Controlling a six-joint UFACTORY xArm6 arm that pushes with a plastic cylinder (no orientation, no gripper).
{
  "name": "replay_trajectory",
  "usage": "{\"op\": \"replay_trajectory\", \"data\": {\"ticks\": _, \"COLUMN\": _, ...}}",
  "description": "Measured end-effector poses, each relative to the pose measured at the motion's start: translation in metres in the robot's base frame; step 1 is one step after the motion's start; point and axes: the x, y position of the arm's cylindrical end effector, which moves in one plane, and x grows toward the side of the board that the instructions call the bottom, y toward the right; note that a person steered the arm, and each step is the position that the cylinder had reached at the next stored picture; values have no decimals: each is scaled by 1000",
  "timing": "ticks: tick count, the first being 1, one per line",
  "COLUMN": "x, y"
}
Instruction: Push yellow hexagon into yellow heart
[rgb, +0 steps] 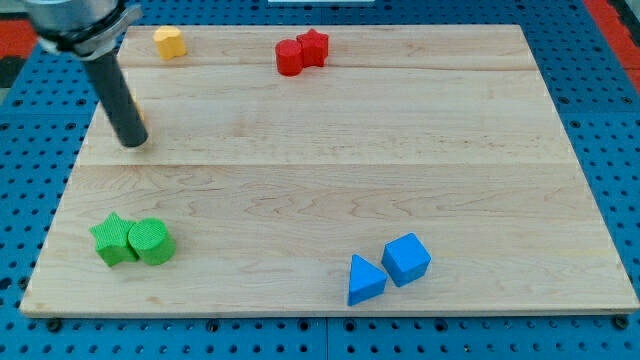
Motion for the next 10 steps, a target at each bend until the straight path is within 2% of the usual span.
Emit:
{"op": "replay_trajectory", "data": {"ticks": 1, "x": -26, "y": -16}}
{"op": "replay_trajectory", "data": {"ticks": 2, "x": -77, "y": 0}}
{"op": "replay_trajectory", "data": {"ticks": 3, "x": -101, "y": 2}}
{"op": "replay_trajectory", "data": {"ticks": 4, "x": -87, "y": -1}}
{"op": "replay_trajectory", "data": {"ticks": 5, "x": -114, "y": -35}}
{"op": "replay_trajectory", "data": {"ticks": 6, "x": -129, "y": -14}}
{"op": "replay_trajectory", "data": {"ticks": 8, "x": -105, "y": 16}}
{"op": "replay_trajectory", "data": {"ticks": 10, "x": -130, "y": 22}}
